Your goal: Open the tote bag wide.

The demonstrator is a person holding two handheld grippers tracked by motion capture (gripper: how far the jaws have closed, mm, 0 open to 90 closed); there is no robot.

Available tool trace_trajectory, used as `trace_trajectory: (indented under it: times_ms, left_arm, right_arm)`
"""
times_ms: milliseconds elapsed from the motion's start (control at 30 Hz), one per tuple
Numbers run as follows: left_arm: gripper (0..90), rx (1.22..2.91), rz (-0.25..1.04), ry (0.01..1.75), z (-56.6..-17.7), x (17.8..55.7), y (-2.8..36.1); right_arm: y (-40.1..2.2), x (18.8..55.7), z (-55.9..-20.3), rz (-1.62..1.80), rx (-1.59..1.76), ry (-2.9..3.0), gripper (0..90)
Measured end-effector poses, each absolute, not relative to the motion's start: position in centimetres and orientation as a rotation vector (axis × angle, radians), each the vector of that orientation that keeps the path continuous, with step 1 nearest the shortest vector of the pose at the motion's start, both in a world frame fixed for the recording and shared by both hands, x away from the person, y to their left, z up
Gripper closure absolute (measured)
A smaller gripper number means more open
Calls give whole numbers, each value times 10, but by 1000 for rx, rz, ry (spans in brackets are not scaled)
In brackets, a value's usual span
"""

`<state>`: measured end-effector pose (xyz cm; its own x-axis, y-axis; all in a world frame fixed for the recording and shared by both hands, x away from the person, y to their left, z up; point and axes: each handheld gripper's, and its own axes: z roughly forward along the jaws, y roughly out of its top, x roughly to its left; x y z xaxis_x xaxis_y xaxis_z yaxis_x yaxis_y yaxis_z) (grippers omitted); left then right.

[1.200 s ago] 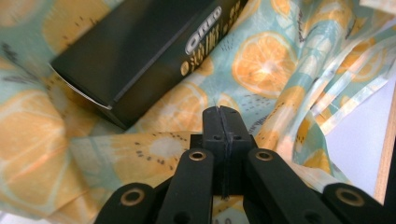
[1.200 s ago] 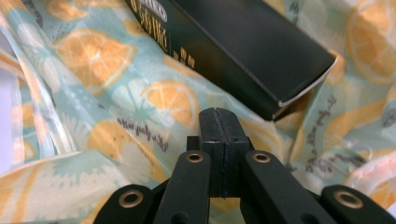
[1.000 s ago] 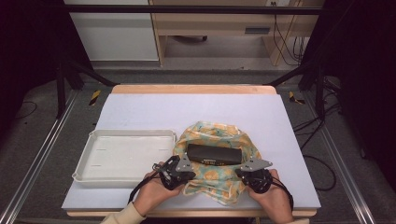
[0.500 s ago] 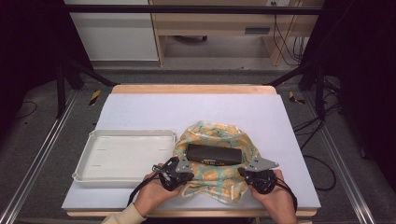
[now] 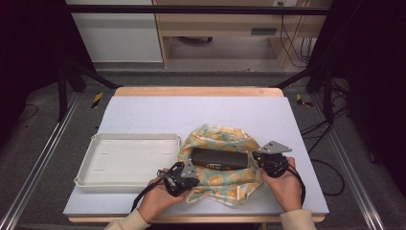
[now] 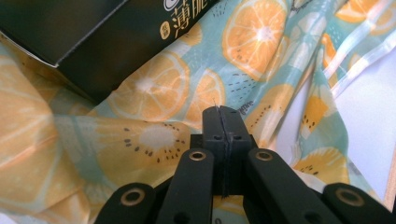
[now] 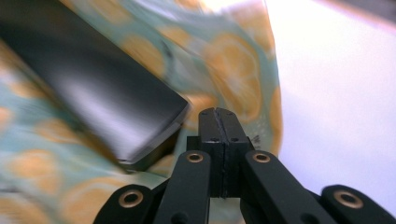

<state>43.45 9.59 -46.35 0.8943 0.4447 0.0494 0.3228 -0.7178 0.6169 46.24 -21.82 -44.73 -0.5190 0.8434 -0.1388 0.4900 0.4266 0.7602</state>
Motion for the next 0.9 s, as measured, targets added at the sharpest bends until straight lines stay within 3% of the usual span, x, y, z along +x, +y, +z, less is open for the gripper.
trace_trajectory:
  times_ms: [500, 700, 900]
  left_arm:
    - [900, 2440, 235, 549, -467, 433, 94]
    - [900, 2438, 238, 547, -467, 433, 93]
    - [900, 2437, 240, 548, -467, 433, 93]
  right_arm:
    - [-240, 500, -478, 873, 1245, 2226, 900]
    - [-238, 484, -462, 954, 1205, 2154, 900]
    - [-236, 441, -444, 1047, 1147, 2099, 900]
